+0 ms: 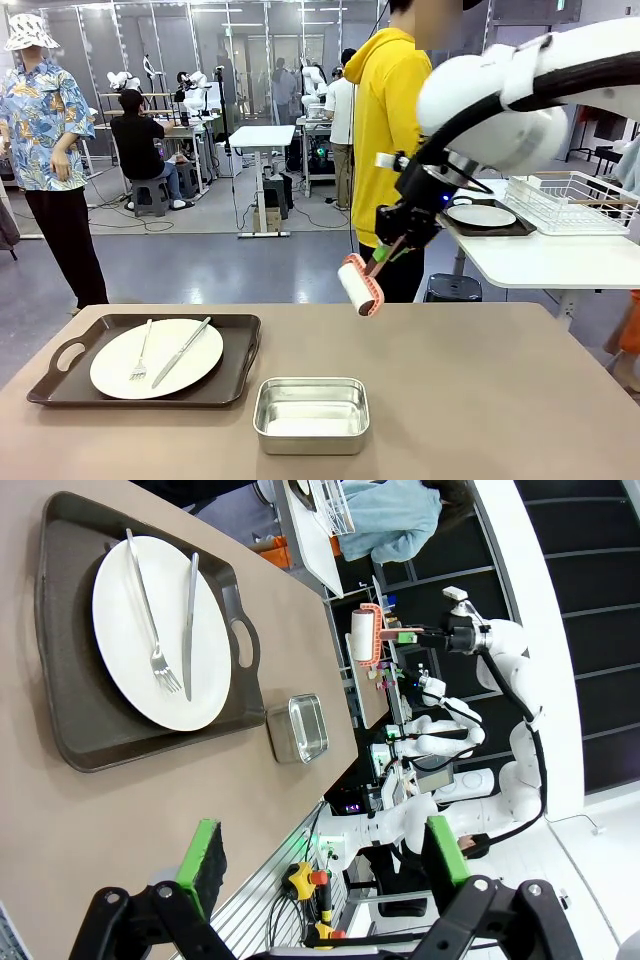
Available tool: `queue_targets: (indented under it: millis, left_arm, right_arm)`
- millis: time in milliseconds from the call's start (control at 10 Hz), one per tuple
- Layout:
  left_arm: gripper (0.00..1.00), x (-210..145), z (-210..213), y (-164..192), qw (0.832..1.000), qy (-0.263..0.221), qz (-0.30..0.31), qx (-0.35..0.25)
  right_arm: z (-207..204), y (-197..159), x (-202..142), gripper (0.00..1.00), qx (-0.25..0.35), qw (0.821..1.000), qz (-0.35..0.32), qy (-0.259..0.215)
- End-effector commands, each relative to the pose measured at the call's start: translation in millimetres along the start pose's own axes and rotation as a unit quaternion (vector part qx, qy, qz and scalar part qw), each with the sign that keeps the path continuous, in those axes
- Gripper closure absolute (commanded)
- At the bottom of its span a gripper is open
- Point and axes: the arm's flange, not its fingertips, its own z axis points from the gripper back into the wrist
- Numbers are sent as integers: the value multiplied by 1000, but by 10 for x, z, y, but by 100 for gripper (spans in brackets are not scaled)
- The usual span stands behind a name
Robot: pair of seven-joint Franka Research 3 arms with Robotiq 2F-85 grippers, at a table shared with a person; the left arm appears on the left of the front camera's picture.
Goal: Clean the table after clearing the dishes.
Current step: When the left (or right) Handle tray is removed, use the left hand (or right hand) to clean the left (or right) side of the table with the Lint Roller.
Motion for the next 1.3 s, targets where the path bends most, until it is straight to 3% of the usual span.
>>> queue_targets:
  millis: [0, 200, 400, 600, 700, 800, 1200]
  left_arm:
    - [0, -10, 19, -12, 1000, -1, -4, -2]
    - [0, -10, 19, -12, 1000, -1, -4, -2]
    - [0, -10, 19, -12, 1000, -1, -4, -2]
    - [0, -10, 19, -12, 1000, -1, -4, -2]
    - [0, -10, 19, -12, 1000, -1, -4, -2]
    - [0, -10, 19, -12, 1000, -1, -4, -2]
    - [0, -10, 19, -12, 1000, -1, -4, -2]
  right_arm:
    - [-154, -198, -301, 77, 62, 996, -71, -8]
    - [-312, -628, -448, 77, 76, 986, -148, -23]
    - [-348, -843, -507, 77, 79, 980, -179, -31]
    - [-463, -985, -572, 77, 66, 977, -204, -4]
    - [-507, -1007, -546, 77, 74, 976, -203, 17]
    - [-405, -1009, -546, 77, 70, 979, -193, -10]
    - [-405, -1009, -546, 77, 70, 979, -193, -10]
